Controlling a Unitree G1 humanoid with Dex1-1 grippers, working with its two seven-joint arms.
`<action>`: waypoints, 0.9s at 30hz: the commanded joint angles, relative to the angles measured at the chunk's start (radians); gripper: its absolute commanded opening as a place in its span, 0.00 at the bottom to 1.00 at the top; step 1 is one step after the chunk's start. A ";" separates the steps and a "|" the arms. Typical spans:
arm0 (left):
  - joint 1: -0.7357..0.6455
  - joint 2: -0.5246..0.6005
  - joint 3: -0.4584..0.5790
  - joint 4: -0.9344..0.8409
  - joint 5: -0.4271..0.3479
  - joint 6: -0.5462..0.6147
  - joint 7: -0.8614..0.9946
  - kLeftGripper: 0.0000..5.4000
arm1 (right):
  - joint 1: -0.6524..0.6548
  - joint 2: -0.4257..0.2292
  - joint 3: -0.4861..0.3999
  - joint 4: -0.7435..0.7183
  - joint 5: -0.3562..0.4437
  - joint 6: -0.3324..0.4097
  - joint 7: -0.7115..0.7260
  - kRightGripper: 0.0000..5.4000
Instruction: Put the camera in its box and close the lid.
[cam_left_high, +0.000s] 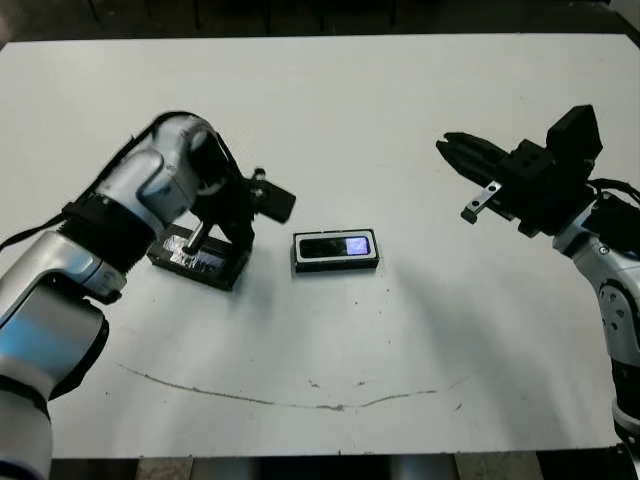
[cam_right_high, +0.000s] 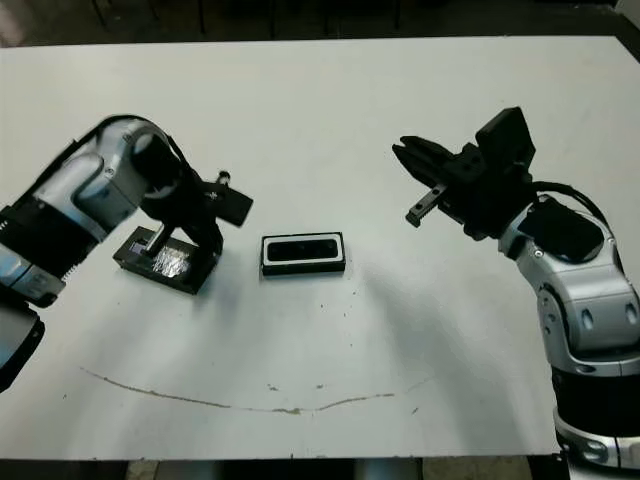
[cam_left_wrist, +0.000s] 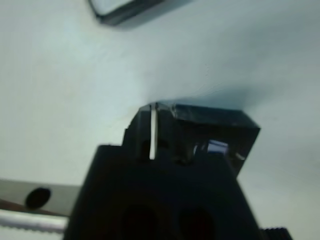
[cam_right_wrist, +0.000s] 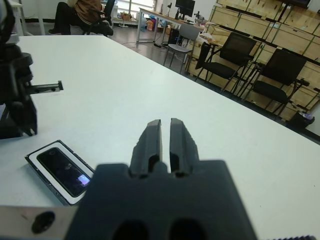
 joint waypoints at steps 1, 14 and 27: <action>0.077 0.051 -0.078 -0.076 -0.034 0.038 -0.023 0.00 | 0.022 -0.009 0.009 -0.001 0.003 0.016 0.000 0.00; 0.119 0.247 -0.209 -0.267 -0.171 0.036 -0.023 0.00 | 0.021 -0.019 0.004 -0.021 0.014 0.042 -0.008 0.00; 0.201 0.387 -0.223 -0.352 -0.191 -0.031 -0.023 0.00 | 0.026 -0.021 -0.003 -0.012 0.032 0.046 0.002 0.00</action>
